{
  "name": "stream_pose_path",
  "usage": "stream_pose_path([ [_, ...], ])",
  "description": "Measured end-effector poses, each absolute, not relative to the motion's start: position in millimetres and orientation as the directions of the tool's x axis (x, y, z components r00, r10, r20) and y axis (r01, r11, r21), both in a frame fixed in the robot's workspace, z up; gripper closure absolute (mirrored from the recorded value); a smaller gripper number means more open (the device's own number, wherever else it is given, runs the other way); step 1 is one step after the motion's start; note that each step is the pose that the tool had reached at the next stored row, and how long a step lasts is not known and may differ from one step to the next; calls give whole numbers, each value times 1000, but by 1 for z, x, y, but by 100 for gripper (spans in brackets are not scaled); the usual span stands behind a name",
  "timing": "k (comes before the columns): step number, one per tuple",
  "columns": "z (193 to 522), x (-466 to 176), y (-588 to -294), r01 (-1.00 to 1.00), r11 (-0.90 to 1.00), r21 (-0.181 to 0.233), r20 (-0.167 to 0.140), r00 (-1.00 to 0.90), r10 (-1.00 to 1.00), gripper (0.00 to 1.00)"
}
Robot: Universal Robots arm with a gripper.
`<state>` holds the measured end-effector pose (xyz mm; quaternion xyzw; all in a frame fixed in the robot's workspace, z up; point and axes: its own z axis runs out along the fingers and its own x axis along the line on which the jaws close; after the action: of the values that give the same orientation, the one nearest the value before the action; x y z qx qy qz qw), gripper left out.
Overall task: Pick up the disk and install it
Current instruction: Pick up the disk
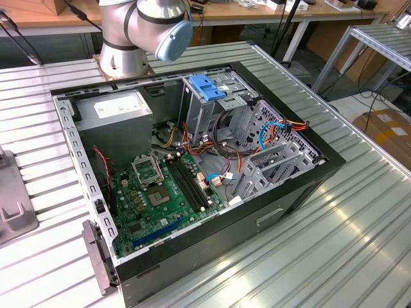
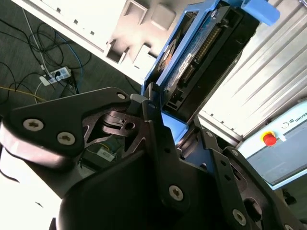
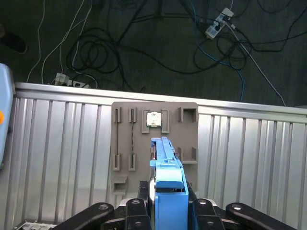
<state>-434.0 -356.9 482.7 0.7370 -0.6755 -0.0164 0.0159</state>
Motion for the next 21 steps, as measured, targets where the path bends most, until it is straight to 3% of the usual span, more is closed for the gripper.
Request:
stream_pose_path([
  [21, 484, -373, -399, -992, -87, 89, -6, 87, -996, 63],
])
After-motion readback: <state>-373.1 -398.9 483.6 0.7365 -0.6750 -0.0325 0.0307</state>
